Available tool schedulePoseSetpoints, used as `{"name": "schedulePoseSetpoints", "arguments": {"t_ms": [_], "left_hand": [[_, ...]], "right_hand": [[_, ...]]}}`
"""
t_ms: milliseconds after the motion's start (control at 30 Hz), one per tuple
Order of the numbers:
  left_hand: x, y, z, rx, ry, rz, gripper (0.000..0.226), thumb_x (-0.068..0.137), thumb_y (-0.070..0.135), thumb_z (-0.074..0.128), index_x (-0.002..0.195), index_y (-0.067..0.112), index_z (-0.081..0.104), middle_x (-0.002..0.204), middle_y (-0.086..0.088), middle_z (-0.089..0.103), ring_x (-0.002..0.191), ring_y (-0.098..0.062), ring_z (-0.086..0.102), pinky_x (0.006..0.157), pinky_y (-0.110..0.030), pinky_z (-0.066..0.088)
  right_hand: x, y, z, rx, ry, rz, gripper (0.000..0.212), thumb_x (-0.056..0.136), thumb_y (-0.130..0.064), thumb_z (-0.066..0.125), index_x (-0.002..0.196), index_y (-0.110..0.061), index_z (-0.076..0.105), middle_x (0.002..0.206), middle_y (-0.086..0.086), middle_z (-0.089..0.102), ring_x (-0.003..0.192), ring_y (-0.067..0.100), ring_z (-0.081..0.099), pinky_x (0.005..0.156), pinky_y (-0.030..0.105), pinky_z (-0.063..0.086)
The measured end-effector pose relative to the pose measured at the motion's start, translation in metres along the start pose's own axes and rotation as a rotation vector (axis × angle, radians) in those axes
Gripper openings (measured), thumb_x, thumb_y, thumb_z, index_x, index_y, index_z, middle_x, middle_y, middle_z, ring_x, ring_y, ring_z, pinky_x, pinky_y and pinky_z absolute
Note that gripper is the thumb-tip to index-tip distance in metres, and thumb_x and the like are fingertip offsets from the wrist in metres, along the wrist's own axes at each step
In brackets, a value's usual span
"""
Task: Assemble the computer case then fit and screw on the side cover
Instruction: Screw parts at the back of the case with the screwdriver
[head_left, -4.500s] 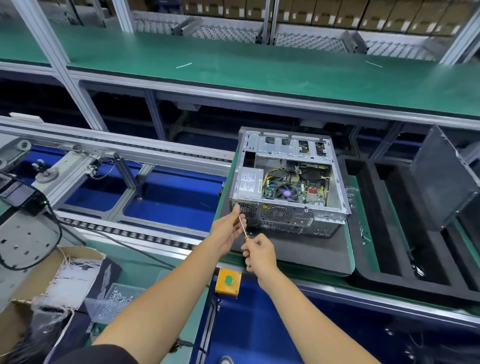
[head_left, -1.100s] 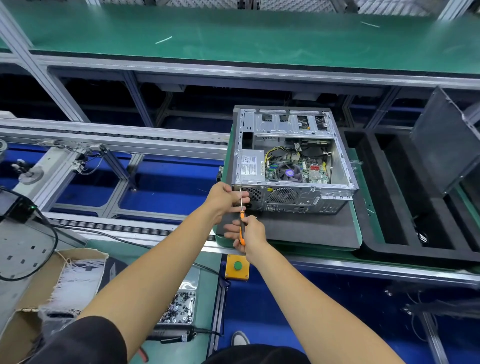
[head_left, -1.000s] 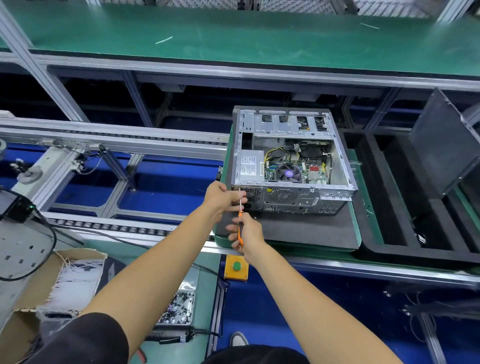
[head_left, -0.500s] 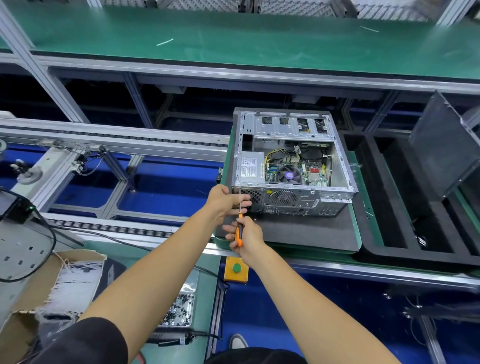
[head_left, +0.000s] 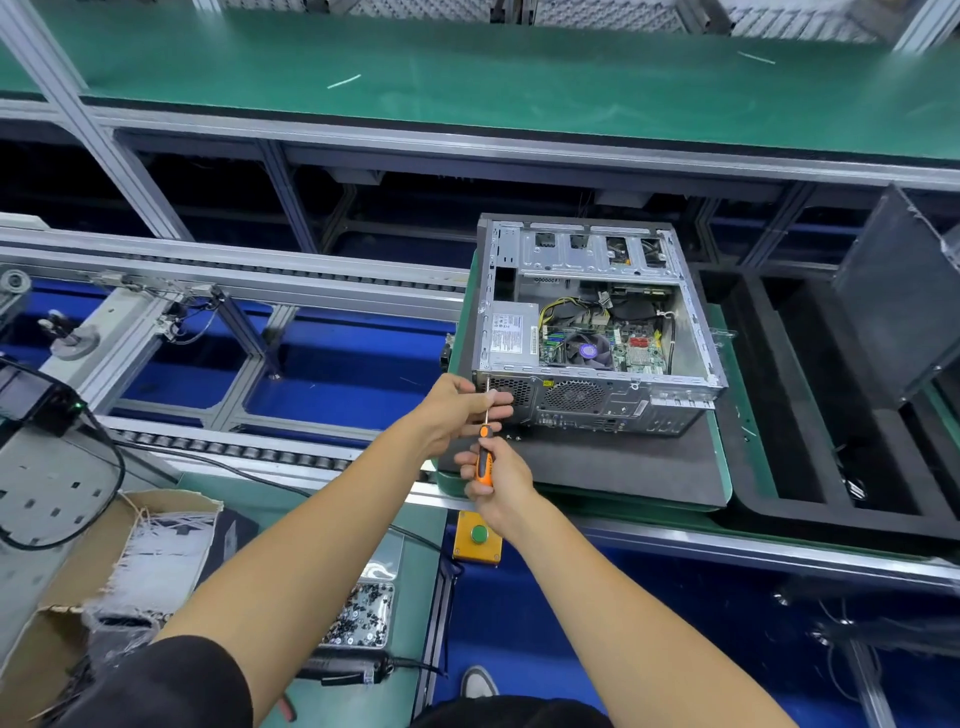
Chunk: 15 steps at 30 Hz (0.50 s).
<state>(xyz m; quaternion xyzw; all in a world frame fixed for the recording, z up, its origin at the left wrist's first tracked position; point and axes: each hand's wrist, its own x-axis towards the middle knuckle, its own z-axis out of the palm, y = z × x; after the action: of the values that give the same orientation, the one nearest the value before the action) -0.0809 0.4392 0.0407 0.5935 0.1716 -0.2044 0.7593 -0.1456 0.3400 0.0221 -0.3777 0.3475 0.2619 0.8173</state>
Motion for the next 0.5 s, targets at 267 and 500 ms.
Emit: {"name": "schedulePoseSetpoints", "arguments": {"t_ms": [267, 500], "left_hand": [[-0.004, 0.003, 0.001, 0.114, -0.017, -0.065, 0.039, 0.095, -0.018, 0.049, 0.104, 0.015, 0.032, 0.105, -0.022, 0.075, 0.098, -0.037, 0.074, 0.082, -0.045, 0.061], [0.000, 0.001, 0.011, 0.119, 0.049, -0.064, 0.044, 0.094, -0.021, 0.047, 0.098, 0.018, 0.028, 0.100, -0.021, 0.076, 0.091, -0.034, 0.076, 0.069, -0.039, 0.064]], "right_hand": [[-0.003, 0.005, 0.003, -0.315, 0.099, -0.157, 0.011, 0.098, -0.024, 0.054, 0.092, -0.014, 0.055, 0.064, 0.005, 0.066, 0.043, 0.015, 0.054, 0.040, 0.022, 0.031], [0.002, 0.022, -0.011, -0.855, 0.410, -0.602, 0.021, 0.093, -0.024, 0.054, 0.074, -0.018, 0.045, 0.065, -0.005, 0.066, 0.061, 0.022, 0.059, 0.055, 0.030, 0.036]]}}
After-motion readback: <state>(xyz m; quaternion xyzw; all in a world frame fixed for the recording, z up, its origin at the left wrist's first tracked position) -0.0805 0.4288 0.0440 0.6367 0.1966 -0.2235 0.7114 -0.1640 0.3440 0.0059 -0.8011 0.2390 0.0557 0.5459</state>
